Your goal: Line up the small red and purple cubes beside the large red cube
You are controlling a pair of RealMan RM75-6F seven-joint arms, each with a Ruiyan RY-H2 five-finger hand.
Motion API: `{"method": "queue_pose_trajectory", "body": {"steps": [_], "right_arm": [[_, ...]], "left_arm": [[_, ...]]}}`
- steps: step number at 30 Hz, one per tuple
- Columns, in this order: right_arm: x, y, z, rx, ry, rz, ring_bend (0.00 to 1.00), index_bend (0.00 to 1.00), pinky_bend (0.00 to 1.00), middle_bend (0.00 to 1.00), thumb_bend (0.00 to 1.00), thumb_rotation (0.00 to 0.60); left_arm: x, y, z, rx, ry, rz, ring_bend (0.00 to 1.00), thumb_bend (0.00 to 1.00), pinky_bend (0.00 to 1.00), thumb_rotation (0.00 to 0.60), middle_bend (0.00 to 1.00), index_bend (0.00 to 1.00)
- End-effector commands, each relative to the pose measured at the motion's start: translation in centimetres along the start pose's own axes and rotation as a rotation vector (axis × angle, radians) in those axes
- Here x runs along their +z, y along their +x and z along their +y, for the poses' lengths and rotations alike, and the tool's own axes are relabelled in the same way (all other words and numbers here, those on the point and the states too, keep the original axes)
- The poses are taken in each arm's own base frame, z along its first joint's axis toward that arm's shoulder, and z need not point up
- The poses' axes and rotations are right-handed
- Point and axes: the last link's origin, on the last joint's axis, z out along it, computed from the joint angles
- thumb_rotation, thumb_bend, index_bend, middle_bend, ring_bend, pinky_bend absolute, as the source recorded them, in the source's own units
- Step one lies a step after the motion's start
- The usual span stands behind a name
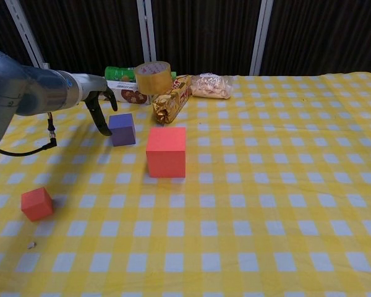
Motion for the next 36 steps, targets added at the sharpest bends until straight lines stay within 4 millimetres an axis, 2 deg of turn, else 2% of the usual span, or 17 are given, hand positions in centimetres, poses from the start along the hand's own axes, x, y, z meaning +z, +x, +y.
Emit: {"method": "queue_pose_trajectory", "body": {"steps": [1,13,22,29,36], "right_arm": [[0.0,0.0,0.0,0.000,0.000,0.000,0.00,0.00,0.00,0.00,0.31,0.600],[-0.1,0.1,0.1,0.000,0.000,0.005,0.00,0.00,0.00,0.00,0.31,0.600],[-0.1,0.1,0.0,-0.002,0.003,0.010,0.00,0.00,0.00,0.00,0.31,0.600],[-0.1,0.1,0.0,-0.003,0.004,0.015,0.00,0.00,0.00,0.00,0.31,0.600],[-0.1,0.2,0.0,-0.002,0.005,0.020,0.00,0.00,0.00,0.00,0.31,0.600]], "left_arm": [[0.2,-0.4,0.6,0.002,-0.010,-0.009,0.00,0.27,0.00,0.600,0.00,0.25],[0.2,-1.1,0.8,-0.019,-0.010,-0.017,0.00,0.39,0.00,0.600,0.00,0.40],[-3.1,0.4,-0.4,-0.059,-0.101,-0.001,0.00,0.39,0.00,0.600,0.00,0.41],[-4.8,-0.4,-0.8,-0.034,-0.139,-0.032,0.00,0.39,0.00,0.600,0.00,0.41],[-5.6,-1.8,-0.4,-0.004,-0.166,-0.064,0.00,0.39,0.00,0.600,0.00,0.41]]}}
